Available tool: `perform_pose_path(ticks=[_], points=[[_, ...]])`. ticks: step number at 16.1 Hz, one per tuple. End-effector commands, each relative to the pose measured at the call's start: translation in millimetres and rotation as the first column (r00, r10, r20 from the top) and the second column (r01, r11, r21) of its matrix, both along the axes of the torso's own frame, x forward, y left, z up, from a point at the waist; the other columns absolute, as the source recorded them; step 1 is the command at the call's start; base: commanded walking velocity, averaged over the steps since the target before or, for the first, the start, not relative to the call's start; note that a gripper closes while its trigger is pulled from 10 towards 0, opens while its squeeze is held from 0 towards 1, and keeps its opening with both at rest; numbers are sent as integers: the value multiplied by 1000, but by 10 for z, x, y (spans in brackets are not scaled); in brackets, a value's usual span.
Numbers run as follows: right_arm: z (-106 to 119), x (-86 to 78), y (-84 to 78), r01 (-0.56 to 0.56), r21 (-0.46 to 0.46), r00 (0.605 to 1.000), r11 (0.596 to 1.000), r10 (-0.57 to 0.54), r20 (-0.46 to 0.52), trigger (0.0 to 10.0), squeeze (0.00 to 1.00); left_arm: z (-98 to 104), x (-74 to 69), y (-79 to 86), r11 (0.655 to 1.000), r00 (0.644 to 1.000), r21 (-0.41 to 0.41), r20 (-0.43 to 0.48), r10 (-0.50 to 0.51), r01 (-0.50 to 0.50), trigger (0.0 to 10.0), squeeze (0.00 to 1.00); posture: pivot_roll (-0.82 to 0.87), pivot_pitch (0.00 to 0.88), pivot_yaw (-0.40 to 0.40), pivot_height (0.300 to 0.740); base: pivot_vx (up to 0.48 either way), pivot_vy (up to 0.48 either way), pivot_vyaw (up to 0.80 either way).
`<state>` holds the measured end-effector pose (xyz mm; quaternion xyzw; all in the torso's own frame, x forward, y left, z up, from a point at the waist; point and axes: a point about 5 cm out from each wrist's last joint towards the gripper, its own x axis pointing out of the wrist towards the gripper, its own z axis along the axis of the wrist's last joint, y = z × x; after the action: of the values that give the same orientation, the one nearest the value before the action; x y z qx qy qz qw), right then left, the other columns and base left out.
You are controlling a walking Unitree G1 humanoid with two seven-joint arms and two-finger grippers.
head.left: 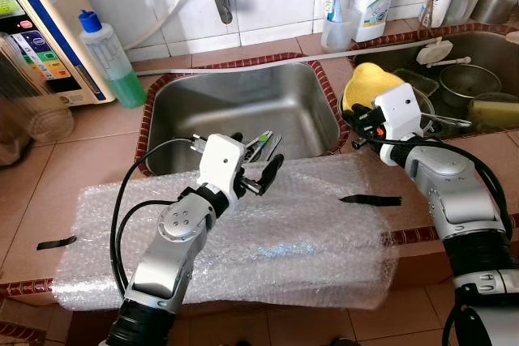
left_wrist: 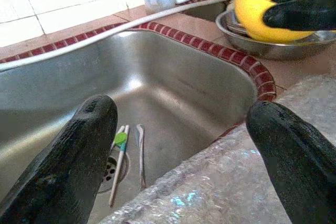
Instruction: Kitchen organization
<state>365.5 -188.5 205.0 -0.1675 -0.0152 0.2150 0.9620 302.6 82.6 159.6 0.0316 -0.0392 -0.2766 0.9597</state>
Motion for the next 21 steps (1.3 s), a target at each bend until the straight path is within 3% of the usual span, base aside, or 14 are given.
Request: perform_pose_path(ticks=[1, 4, 6, 10, 15, 17, 18, 19, 21], points=[[197, -11, 89, -37, -35, 994, 999, 41, 105, 0, 0, 15, 30, 59, 999, 999, -6, 2, 35, -35, 10000, 0, -322, 169, 146, 740, 0, 0, 0], [392, -99, 251, -111, -129, 962, 985, 139, 236, 0, 0, 89, 60, 47, 997, 999, -58, 7, 47, -47, 10000, 0, -329, 165, 147, 740, 0, 0, 0], [445, -194, 448, -218, -191, 922, 957, 266, 281, 0, 0, 142, 109, 70, 993, 997, -92, 18, 74, -72, 10000, 0, -334, 158, 145, 740, 0, 0, 0], [226, -307, 540, -372, -309, 880, 875, 439, 182, 0, 0, 167, 135, 90, 986, 995, -139, 12, 95, -93, 10000, 0, -336, 154, 135, 740, 0, 0, 0], [-89, -338, 449, -414, -398, 877, 819, 476, 67, 0, 0, 178, 184, 194, 964, 984, -200, -32, 175, -178, 10000, 0, -328, 155, 136, 740, 0, 0, 0], [-239, -409, 476, -455, -477, 849, 752, 528, 23, 0, 0, 183, 190, 169, 961, 986, -218, -57, 158, -167, 10000, 0, -325, 158, 145, 740, 0, 0, 0], [-260, -423, 476, -462, -486, 844, 741, 536, 15, 0, 0, 187, 190, 166, 961, 986, -221, -58, 157, -166, 10000, 0, -325, 158, 145, 740, 0, 0, 0], [-342, -477, 452, -489, -529, 823, 694, 569, -14, 0, 0, 166, 188, 150, 961, 985, -226, -94, 141, -159, 10000, 0, -324, 163, 150, 740, 0, 0, 0], [-389, -499, 440, -500, -556, 811, 664, 584, -32, 0, 0, 145, 182, 131, 963, 986, -226, -114, 125, -148, 10000, 0, -324, 165, 151, 740, 0, 0, 0]])
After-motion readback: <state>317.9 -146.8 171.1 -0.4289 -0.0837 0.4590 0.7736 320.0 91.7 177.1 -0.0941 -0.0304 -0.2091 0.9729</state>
